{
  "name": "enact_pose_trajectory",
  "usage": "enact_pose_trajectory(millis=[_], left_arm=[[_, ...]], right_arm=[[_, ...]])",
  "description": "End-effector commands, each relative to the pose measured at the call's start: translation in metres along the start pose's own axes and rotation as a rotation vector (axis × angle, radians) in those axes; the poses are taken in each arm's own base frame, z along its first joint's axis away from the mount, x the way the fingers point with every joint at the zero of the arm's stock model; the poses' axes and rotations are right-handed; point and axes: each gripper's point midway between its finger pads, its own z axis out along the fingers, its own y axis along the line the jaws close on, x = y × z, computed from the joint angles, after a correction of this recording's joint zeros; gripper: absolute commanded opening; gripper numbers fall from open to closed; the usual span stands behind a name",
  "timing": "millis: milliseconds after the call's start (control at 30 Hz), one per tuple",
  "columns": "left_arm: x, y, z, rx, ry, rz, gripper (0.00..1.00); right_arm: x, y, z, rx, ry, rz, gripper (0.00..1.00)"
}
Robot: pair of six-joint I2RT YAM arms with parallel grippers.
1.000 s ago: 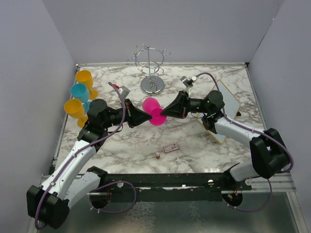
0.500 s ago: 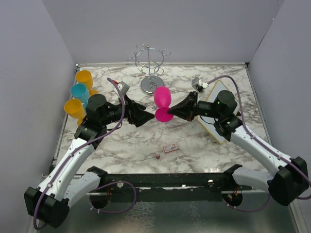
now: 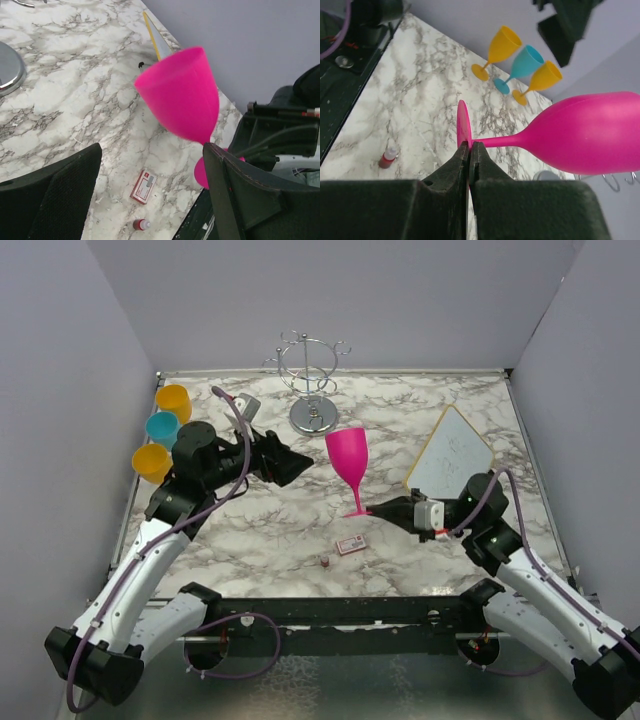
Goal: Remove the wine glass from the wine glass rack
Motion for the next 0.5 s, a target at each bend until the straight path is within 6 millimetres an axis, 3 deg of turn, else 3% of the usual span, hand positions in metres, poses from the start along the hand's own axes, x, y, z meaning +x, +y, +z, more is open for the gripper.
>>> enact_pose_trajectory(millis=[0, 200, 467], left_arm=[[-0.017, 0.003, -0.005, -0.084, -0.016, -0.017, 0.84], [-0.037, 0.016, -0.016, -0.254, -0.03, -0.086, 0.84], [-0.031, 0.011, -0.01, -0.23, 0.051, -0.128, 0.85]], right_arm=[[-0.02, 0.028, -0.002, -0.1, -0.161, -0.335, 0.01], [-0.012, 0.033, 0.003, -0.107, -0.158, -0.431, 0.01], [-0.003, 0.049, 0.014, -0.144, -0.172, -0.63, 0.01]])
